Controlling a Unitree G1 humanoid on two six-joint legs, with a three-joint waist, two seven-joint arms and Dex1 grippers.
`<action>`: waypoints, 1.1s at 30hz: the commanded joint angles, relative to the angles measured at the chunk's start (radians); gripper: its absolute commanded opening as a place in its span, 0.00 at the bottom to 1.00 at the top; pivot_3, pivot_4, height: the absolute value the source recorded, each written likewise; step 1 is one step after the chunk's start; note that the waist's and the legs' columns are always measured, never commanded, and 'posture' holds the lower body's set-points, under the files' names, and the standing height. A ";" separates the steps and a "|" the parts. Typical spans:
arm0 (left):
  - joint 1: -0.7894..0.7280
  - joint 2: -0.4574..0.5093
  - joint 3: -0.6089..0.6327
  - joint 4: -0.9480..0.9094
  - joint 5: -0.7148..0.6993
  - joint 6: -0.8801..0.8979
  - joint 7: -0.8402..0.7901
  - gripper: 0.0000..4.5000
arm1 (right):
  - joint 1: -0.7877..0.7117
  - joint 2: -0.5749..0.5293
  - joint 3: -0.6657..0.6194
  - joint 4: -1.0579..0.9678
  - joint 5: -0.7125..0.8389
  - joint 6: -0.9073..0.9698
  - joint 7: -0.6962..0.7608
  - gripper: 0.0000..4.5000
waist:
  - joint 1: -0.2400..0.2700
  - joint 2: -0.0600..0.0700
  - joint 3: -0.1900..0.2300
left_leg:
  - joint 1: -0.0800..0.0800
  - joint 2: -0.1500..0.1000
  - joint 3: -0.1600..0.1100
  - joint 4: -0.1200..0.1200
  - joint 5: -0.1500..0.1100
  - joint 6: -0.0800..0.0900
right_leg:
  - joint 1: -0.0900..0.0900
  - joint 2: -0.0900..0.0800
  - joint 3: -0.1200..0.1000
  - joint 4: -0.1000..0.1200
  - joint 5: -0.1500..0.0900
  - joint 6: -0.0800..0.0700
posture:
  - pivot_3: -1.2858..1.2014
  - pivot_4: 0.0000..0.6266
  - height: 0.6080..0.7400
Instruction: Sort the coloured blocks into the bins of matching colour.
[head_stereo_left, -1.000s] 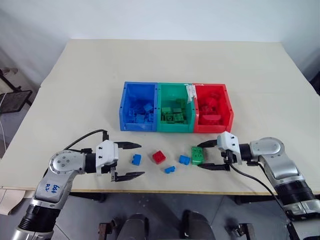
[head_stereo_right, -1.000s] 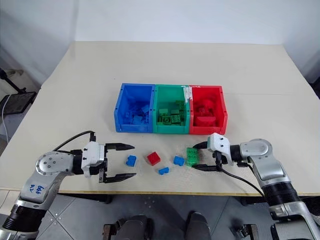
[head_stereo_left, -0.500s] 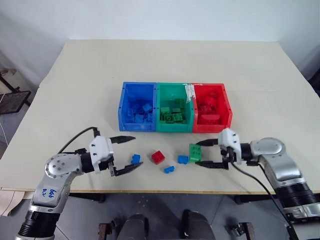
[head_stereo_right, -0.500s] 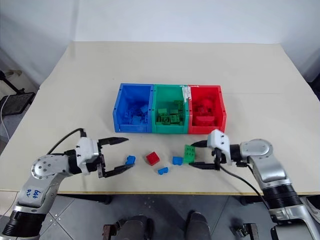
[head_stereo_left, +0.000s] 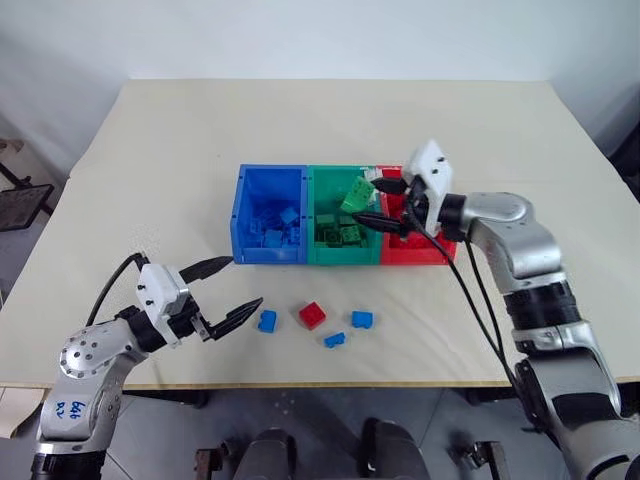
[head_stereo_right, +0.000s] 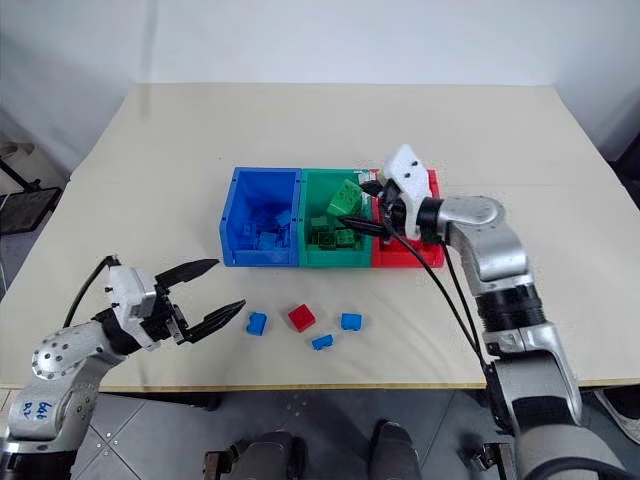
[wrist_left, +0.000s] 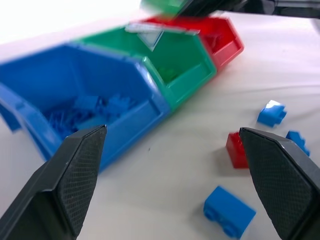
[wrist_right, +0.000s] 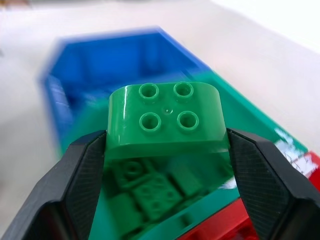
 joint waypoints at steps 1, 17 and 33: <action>0.013 0.013 0.025 -0.042 -0.021 0.012 0.007 1.00 | -0.040 0.019 -0.017 0.018 0.002 -0.044 0.014 0.99 | -0.002 0.000 0.000 | 0.000 0.000 0.000 0.000 0.000 0.000 | 0.000 0.000 0.000 0.000 0.000 0.000 | 0.52 0.24 1.00; -0.079 0.095 -0.166 -0.015 0.012 0.048 -0.175 1.00 | 0.571 -0.337 -0.364 -0.416 0.211 -0.080 0.278 0.99 | 0.025 0.000 0.000 | -0.001 0.000 0.002 0.000 -0.002 0.001 | 0.001 0.000 -0.003 -0.002 0.000 0.000 | 0.52 0.24 1.00; -0.224 0.076 -0.242 0.139 0.067 -0.082 -0.279 1.00 | 0.773 -0.429 -0.272 -0.566 0.140 -0.106 0.257 0.99 | 0.016 0.000 0.000 | 0.005 0.003 0.010 0.000 -0.002 0.002 | 0.002 0.001 0.002 -0.003 0.000 -0.002 | 0.52 0.24 1.00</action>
